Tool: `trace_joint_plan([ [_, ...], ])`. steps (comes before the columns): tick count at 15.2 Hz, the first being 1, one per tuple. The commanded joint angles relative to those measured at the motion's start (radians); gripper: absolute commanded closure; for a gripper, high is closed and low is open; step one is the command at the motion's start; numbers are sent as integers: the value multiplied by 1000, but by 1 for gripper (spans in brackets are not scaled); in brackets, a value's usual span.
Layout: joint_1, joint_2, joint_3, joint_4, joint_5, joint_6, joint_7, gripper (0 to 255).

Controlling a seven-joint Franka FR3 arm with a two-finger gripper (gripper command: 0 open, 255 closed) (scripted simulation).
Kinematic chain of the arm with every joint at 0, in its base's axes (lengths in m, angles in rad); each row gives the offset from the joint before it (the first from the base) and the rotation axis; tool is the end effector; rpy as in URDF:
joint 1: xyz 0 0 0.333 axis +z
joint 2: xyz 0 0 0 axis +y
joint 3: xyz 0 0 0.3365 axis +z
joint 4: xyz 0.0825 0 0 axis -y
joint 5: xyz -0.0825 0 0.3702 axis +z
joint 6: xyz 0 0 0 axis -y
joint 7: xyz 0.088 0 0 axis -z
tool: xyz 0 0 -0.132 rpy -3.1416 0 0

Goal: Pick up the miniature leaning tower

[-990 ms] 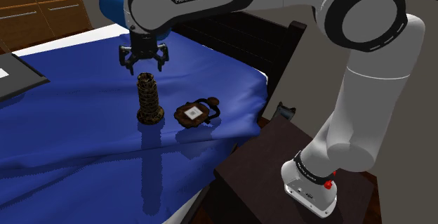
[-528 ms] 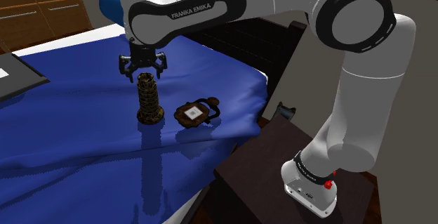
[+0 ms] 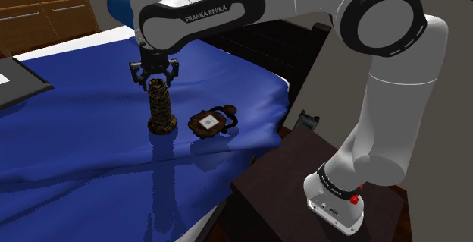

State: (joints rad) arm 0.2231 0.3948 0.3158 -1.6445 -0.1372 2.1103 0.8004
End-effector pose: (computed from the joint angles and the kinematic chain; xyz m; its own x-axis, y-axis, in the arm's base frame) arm 0.5911 0.3147 0.4037 0.9722 -0.2243 0.0669 -0.2202 -0.9734 -0.0633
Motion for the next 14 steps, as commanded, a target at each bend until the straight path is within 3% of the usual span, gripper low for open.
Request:
trace_joint_plan([
  [1,1,3,1,-2,0,1,0,255],
  [14,-1,-33,8,98,18,-133,-13,255],
])
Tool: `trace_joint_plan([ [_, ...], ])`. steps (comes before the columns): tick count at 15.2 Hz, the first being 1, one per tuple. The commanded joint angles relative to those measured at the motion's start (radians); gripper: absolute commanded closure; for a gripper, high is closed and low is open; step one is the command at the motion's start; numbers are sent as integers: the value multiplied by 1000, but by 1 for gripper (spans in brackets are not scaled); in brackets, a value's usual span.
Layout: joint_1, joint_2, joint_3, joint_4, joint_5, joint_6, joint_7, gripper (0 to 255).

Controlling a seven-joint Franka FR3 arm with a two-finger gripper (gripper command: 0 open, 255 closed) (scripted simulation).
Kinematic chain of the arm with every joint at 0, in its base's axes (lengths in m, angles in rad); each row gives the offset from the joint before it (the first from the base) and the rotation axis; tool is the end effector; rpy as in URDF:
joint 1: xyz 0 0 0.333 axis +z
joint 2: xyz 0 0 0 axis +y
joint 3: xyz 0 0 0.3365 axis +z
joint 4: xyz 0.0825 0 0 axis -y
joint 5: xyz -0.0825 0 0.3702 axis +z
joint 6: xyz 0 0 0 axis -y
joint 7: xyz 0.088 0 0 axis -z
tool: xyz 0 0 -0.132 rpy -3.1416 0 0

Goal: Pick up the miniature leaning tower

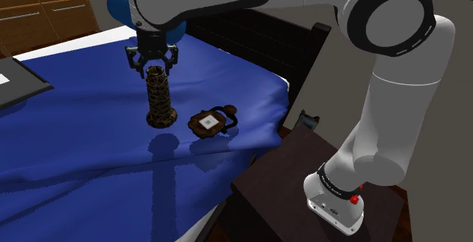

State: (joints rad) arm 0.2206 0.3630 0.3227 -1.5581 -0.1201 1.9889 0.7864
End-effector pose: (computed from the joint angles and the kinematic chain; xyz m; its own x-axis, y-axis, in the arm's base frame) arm 0.5901 0.3131 0.4532 0.9728 -0.2232 0.0621 -0.2195 -0.9737 -0.0612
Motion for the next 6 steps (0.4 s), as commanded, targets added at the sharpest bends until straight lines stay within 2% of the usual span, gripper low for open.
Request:
trace_joint_plan([
  [1,2,-4,1,22,1,-24,0,255],
  [6,3,-9,3,58,4,-65,-2,255],
])
